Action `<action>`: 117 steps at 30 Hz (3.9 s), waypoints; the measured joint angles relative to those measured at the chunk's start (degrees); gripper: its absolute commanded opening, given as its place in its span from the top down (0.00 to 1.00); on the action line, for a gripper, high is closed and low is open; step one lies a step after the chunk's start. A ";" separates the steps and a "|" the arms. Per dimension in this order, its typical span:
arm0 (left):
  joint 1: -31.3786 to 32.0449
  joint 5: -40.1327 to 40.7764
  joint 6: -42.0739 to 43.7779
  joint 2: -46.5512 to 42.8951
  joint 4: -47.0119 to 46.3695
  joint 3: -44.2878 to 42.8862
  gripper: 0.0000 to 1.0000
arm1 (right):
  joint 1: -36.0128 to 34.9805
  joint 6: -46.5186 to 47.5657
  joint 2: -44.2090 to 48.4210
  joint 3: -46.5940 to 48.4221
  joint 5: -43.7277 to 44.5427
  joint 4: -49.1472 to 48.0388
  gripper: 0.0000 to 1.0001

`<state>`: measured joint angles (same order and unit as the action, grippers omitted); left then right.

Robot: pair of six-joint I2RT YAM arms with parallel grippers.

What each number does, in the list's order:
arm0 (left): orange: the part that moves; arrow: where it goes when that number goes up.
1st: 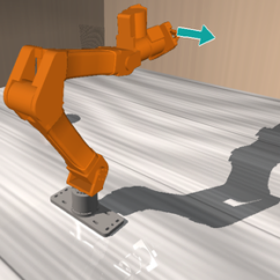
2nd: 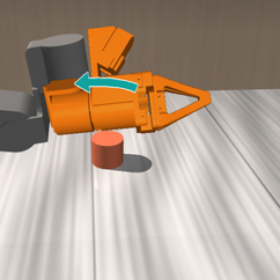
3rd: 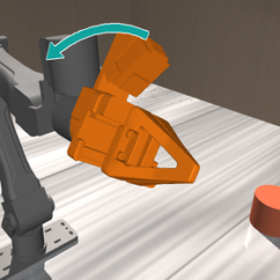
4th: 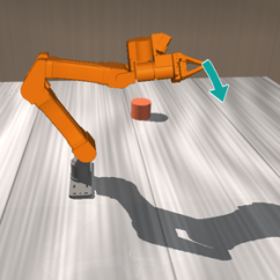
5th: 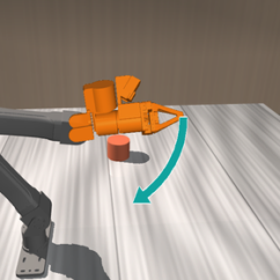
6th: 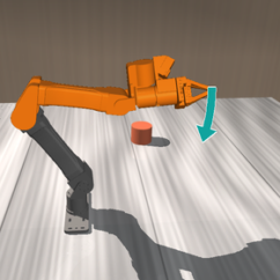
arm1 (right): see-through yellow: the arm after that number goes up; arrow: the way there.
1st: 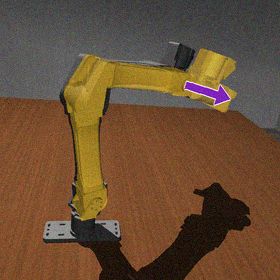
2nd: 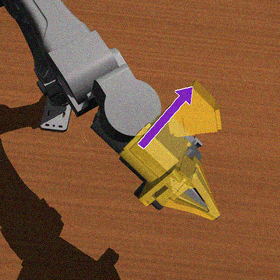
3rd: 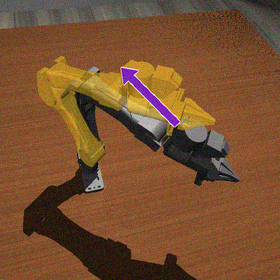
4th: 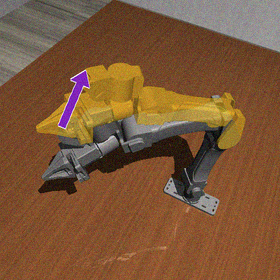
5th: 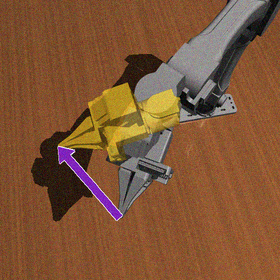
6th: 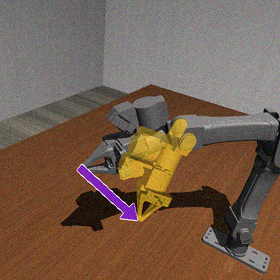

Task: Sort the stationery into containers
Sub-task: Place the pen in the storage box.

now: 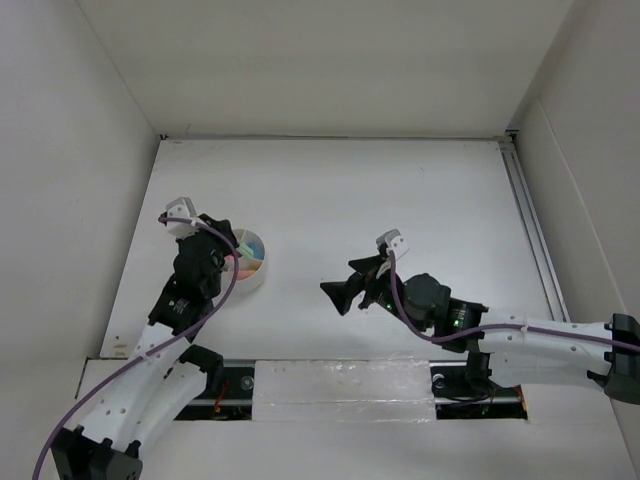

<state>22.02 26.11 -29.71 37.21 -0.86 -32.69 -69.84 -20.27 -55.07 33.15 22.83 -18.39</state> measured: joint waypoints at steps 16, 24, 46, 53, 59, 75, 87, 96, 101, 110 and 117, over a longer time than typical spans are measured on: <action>0.39 -2.67 3.78 2.51 -1.77 -0.07 1.00 | 0.00 0.70 -0.33 0.00 -0.85 0.04 0.00; 0.42 -5.46 8.74 14.01 4.00 -15.65 1.00 | 0.00 1.49 -2.60 0.00 -0.94 1.07 0.00; 0.42 -24.22 29.03 -2.45 13.29 -15.43 1.00 | 0.00 2.56 2.95 0.00 -2.80 2.60 0.00; 0.42 -30.36 32.98 4.98 10.82 -12.85 1.00 | 0.00 2.56 4.96 -0.79 -3.74 2.49 0.00; 0.42 -30.80 33.97 2.75 6.08 -6.84 1.00 | 0.00 2.56 6.25 -2.49 -4.68 2.10 0.00; 0.42 -26.82 34.69 2.10 -3.08 -0.66 1.00 | 0.00 2.58 11.85 -4.17 -6.40 1.22 0.00; 0.42 -23.45 35.50 4.17 -5.57 1.49 1.00 | 0.00 2.82 13.49 -5.14 -7.43 1.25 0.00; 0.42 -23.37 35.45 4.39 -5.86 2.27 1.00 | 0.00 3.17 15.28 -5.60 -7.98 1.20 0.00; 0.42 -23.21 35.15 4.94 -5.84 2.29 1.00 | 0.00 3.63 15.50 -5.90 -8.66 1.25 0.00; 0.42 -23.50 33.92 6.64 -5.79 2.36 1.00 | 0.00 3.69 17.70 -6.64 -9.18 1.16 0.00; 0.42 -25.42 33.68 8.00 -5.84 2.82 1.00 | 0.00 4.09 18.47 -7.23 -9.16 1.22 0.00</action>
<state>22.44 0.69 3.97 45.21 -6.70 -29.87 -69.84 -16.19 -36.60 25.91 13.67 -17.17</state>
